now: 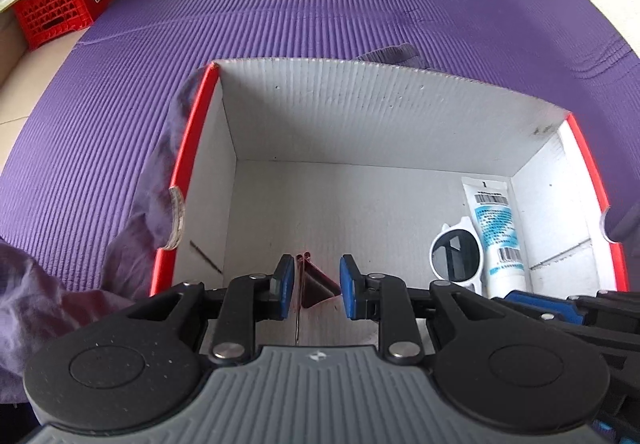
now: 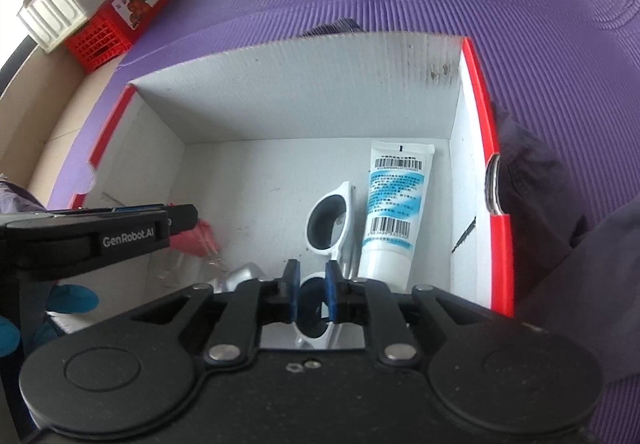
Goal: Organize rigid objects
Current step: 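Lower both items into the shoebox and open both tools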
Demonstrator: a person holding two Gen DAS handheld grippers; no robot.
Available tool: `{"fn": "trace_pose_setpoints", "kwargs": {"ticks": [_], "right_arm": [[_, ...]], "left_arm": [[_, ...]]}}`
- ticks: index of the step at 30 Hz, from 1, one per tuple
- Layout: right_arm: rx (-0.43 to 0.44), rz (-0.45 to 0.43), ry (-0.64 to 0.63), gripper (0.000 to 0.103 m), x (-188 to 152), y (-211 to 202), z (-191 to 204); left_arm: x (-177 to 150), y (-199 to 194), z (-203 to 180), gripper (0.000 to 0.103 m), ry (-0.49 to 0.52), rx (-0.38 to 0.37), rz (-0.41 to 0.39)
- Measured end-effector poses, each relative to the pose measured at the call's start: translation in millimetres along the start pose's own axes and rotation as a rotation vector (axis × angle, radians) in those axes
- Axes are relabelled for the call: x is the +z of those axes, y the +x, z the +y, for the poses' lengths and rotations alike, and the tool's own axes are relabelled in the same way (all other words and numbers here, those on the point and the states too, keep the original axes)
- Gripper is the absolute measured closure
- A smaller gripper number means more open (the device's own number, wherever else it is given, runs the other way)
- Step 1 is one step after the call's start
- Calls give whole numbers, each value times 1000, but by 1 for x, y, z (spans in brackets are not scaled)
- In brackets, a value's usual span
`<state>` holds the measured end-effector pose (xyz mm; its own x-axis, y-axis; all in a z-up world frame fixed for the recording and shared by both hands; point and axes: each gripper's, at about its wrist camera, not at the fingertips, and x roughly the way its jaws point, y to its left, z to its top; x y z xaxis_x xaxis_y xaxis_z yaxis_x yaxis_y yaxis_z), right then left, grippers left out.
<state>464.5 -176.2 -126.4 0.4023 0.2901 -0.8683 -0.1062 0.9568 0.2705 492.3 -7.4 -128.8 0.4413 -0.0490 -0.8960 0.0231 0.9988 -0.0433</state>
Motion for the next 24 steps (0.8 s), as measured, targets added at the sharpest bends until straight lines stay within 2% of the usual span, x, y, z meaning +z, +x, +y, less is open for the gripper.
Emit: {"fn": "trace_pose_setpoints", "kwargs": {"ticks": [7,24], "right_arm": [[23,-38,-5,85,-4,-32,7],[56,-144,-50,66,-44,-125,26]], "left_arm": [[-9,-38,1,79,-8,-13,-33],[-54,-158,-8,79,31,-18,-172]]}}
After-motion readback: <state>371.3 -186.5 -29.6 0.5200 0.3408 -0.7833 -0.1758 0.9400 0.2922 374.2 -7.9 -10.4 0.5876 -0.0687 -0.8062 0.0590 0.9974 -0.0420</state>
